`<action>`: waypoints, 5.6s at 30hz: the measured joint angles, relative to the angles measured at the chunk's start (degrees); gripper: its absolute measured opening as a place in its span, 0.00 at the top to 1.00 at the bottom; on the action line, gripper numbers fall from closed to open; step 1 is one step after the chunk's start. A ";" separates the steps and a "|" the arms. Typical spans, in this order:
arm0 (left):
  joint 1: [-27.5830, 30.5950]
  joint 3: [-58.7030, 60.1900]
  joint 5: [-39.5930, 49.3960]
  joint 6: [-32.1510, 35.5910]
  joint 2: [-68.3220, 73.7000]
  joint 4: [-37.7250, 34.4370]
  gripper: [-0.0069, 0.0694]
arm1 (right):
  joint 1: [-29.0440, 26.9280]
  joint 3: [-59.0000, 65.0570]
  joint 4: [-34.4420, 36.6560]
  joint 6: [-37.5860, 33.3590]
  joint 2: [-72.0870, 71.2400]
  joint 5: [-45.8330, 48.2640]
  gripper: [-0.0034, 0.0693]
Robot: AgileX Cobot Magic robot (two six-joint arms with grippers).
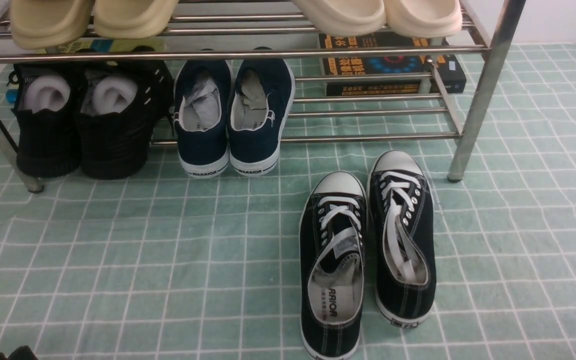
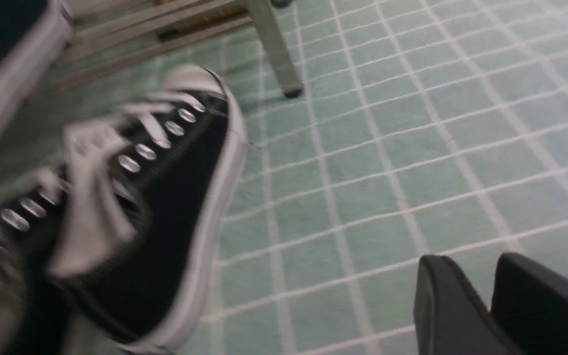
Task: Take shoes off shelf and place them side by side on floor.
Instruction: 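Grasp a shoe standing on the lower shelf of the shoe rack with the left gripper, then set the held shoe down on the floor in front of the rack with the left gripper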
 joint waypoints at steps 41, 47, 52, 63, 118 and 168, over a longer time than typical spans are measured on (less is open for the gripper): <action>0.00 -54.47 31.72 1.55 59.05 -3.30 0.76 | 1.96 -50.45 10.75 -31.37 56.97 48.73 0.95; -0.77 -66.02 34.44 2.56 70.29 -3.15 0.57 | 9.85 -50.57 10.48 -32.61 61.45 48.59 0.95; -5.09 -77.69 37.68 2.68 82.13 -2.90 0.44 | 16.59 -50.57 7.05 -32.26 63.98 47.11 0.94; -6.80 -93.21 35.35 0.06 101.46 -2.03 0.42 | 17.49 -50.57 5.12 -31.62 65.26 45.36 0.93; -6.80 -95.98 37.70 2.72 98.73 -5.03 0.85 | 17.73 -50.57 5.07 -31.57 65.26 42.37 0.85; -6.85 -47.38 13.10 5.64 75.42 -15.73 0.85 | 17.73 -50.57 6.27 -31.57 65.26 41.96 0.79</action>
